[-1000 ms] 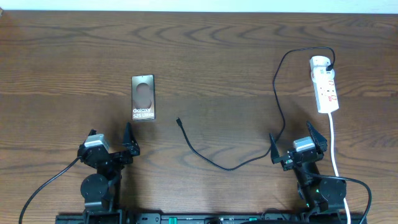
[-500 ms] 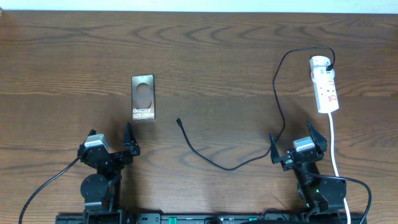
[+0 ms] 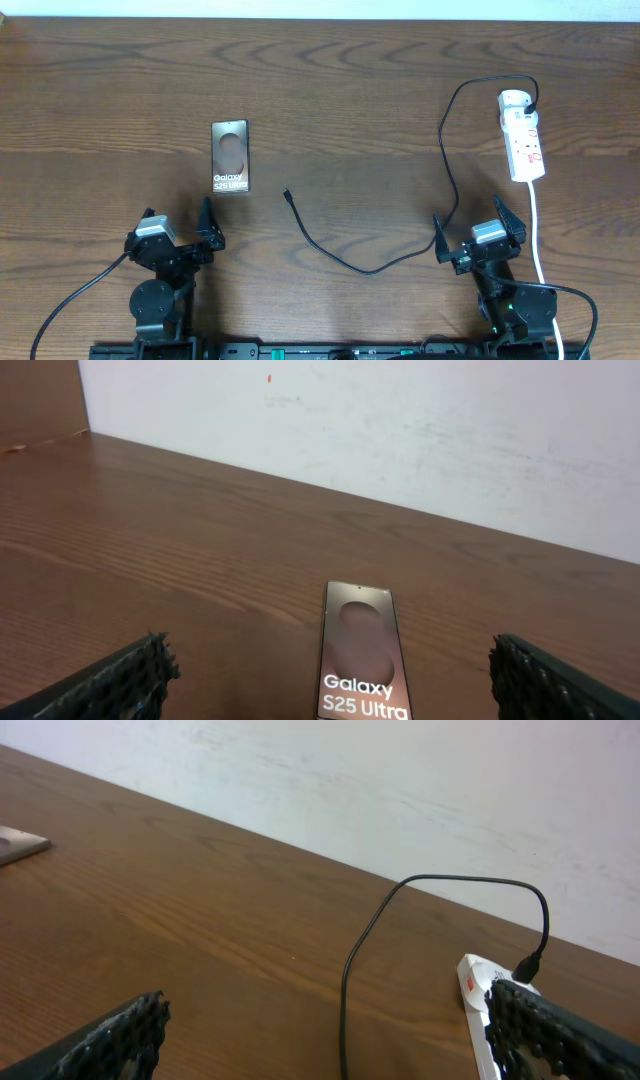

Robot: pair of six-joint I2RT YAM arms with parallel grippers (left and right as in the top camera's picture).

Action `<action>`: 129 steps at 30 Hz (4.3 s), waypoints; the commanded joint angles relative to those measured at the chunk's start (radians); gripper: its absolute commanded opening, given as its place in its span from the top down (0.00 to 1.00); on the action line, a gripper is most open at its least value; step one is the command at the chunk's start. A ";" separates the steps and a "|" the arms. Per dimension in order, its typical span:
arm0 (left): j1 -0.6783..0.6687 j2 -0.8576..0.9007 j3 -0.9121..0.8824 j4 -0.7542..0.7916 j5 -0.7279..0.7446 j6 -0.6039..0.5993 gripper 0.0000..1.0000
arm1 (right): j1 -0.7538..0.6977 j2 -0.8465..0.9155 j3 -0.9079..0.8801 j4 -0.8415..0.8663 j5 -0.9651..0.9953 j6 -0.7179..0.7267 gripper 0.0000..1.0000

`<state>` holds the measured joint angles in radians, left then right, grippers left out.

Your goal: Plug charger to phone and switch on socket

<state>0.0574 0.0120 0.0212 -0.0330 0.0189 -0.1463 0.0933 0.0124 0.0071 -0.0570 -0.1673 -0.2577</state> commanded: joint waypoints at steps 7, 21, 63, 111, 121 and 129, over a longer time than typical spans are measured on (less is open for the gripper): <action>0.003 -0.008 -0.016 -0.041 -0.031 0.002 0.02 | -0.008 -0.006 -0.002 -0.004 0.004 -0.002 0.01; 0.003 -0.008 -0.016 -0.034 -0.032 0.003 0.02 | -0.008 -0.006 -0.002 -0.004 0.005 -0.009 0.01; 0.003 0.190 0.090 0.076 0.011 0.002 0.02 | -0.008 -0.006 0.031 0.005 0.004 0.070 0.01; 0.003 1.091 0.945 -0.456 0.134 0.018 0.02 | -0.008 0.971 0.963 -0.475 -0.211 0.070 0.01; 0.002 1.338 1.247 -0.739 0.134 0.034 0.02 | -0.007 1.136 1.135 -0.632 -0.259 0.069 0.01; 0.002 1.453 1.342 -0.834 0.127 0.103 0.02 | -0.008 1.244 1.280 -0.784 -0.258 0.010 0.01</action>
<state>0.0574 1.4479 1.3384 -0.8585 0.1513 -0.0963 0.0937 1.2324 1.2320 -0.8181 -0.4118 -0.2058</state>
